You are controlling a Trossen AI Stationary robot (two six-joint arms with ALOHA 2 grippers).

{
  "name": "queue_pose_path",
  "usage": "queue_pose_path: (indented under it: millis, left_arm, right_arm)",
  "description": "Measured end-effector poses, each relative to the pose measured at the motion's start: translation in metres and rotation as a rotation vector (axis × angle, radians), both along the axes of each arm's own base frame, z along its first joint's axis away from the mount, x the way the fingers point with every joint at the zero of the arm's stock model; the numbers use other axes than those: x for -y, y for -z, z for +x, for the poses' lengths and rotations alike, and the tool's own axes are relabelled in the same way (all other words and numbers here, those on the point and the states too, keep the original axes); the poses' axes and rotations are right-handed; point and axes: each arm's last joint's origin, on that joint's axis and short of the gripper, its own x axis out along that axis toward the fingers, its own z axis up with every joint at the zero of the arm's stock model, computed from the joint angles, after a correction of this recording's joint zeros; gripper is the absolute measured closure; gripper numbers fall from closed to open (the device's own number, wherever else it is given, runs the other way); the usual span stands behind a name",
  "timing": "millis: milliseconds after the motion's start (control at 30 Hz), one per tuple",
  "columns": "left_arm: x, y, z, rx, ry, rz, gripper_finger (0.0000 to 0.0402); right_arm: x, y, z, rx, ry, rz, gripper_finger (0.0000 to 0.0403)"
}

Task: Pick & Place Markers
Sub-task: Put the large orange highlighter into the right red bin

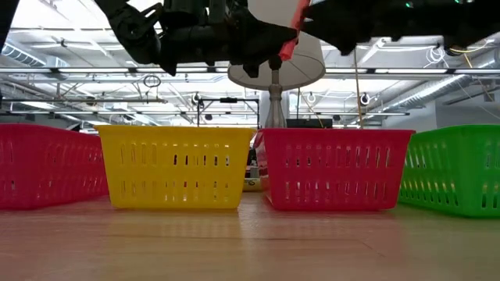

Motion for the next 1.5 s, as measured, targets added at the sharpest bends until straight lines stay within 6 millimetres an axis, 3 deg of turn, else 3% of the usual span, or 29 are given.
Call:
queue_pose_path:
  millis: [200,400,567,767,1067,1333,1500]
  left_arm:
    - [0.001,0.001,0.0,-0.005,0.006,0.006,0.033]
    - [0.001,0.001,0.0,-0.005,0.005,0.006,0.033]
    - [0.001,0.001,0.0,-0.004,0.006,0.01,0.033]
    - [0.001,0.001,0.0,-0.004,0.005,0.018,0.033]
    - [0.002,-0.001,-0.001,-0.01,0.014,-0.024,0.0327]
    - [0.014,-0.028,-0.015,-0.032,-0.125,0.032,0.0251]
    - [0.02,-0.051,-0.038,-0.102,-0.217,0.09,0.0201]
  right_arm:
    - [-0.003,0.007,0.021,-0.04,-0.003,-0.016,0.0201]
    - [-0.003,0.008,0.024,-0.035,-0.004,-0.004,0.0215]
    - [-0.003,0.008,0.024,-0.035,-0.005,-0.007,0.0257]
    - [-0.005,0.007,0.024,-0.037,-0.021,-0.03,0.035]
    - [-0.01,0.003,0.021,-0.023,-0.05,-0.047,0.0356]
    - [-0.021,-0.014,0.002,-0.026,-0.104,-0.059,0.0356]
    - [-0.033,-0.018,-0.006,-0.034,-0.167,-0.034,0.0356]
